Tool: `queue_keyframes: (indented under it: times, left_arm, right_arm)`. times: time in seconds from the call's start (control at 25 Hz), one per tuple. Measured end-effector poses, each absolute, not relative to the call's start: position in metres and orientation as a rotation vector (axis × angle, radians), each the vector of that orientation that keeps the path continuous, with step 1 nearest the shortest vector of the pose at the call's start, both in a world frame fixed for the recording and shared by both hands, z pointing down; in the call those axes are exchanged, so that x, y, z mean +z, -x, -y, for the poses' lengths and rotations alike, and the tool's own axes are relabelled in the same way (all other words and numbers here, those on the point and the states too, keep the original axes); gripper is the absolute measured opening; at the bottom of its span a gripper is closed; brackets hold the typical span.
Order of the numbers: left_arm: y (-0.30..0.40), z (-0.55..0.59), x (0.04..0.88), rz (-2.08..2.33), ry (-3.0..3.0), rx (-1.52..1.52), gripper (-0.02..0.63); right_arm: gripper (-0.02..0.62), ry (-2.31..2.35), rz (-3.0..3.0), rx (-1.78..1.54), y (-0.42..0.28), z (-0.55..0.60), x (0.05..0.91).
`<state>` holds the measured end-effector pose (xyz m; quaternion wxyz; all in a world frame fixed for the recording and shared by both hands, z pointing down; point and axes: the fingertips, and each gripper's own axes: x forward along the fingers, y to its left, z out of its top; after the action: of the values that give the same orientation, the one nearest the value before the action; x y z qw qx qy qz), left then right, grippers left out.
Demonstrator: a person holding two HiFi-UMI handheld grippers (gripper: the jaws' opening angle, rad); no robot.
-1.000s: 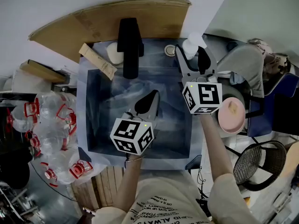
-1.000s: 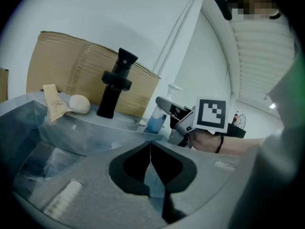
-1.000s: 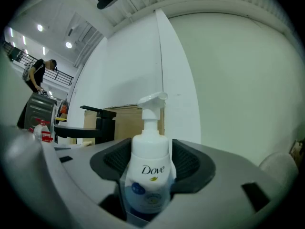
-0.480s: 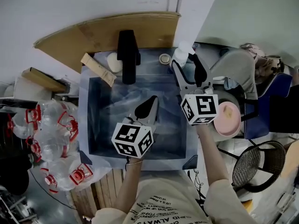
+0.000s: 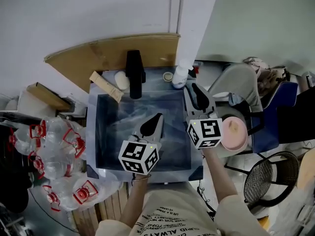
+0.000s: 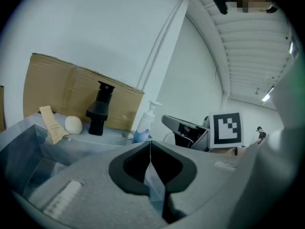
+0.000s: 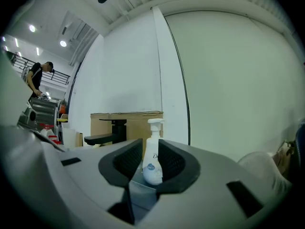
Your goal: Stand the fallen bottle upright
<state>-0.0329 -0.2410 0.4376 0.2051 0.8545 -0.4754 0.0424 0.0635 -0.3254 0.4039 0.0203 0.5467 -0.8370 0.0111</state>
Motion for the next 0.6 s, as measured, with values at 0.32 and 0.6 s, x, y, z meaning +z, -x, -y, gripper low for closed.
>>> queue_keyframes:
  times: [0.32, 0.6]
  left_arm:
    - [0.040, 0.227, 0.411, 1.346, -2.465, 0.124, 0.026]
    - [0.049, 0.215, 0.393, 1.374, -2.515, 0.116, 0.026]
  right_arm:
    - [0.017, -1.645, 2.581, 0.065, -0.071, 0.297, 0.395]
    - [0.005, -1.572, 2.641, 0.160, -0.070, 0.270, 0.388]
